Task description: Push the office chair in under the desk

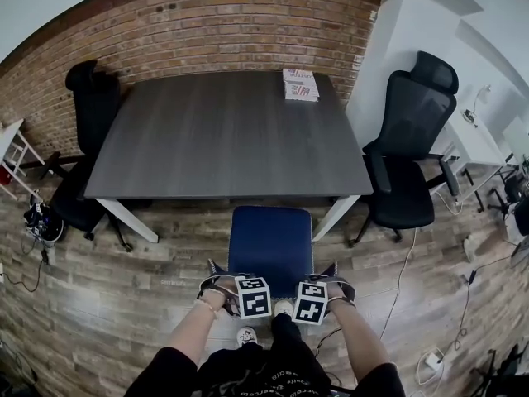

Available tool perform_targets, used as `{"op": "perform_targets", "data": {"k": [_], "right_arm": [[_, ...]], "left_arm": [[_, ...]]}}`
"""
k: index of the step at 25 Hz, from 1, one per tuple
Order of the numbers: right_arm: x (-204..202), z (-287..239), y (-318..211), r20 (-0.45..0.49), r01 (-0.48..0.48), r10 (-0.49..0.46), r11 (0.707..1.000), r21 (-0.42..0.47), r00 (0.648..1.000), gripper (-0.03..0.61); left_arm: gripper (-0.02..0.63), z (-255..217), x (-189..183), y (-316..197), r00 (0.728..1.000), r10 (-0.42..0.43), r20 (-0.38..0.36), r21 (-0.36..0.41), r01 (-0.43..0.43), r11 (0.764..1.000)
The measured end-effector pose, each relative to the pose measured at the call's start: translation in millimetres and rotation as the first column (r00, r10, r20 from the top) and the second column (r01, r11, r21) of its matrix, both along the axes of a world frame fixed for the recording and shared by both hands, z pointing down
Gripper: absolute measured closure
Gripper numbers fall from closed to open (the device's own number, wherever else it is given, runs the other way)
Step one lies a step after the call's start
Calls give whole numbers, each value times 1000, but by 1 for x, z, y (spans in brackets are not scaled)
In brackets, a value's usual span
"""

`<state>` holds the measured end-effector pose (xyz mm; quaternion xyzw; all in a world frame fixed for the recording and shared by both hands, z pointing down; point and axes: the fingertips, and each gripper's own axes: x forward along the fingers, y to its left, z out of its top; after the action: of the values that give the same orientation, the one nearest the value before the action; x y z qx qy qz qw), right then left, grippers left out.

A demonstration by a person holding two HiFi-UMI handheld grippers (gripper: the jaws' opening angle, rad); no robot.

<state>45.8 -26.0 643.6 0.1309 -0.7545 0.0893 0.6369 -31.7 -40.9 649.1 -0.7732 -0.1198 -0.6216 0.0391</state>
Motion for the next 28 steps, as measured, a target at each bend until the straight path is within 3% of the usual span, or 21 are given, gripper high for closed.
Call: {"op": "perform_targets", "data": {"k": [28], "right_arm": [[29,-1,-40,15,48,-48,999,-12,999,489]], "left_arm": [[520,-1,29,-36,999,-45,6,-14,45,999]]}}
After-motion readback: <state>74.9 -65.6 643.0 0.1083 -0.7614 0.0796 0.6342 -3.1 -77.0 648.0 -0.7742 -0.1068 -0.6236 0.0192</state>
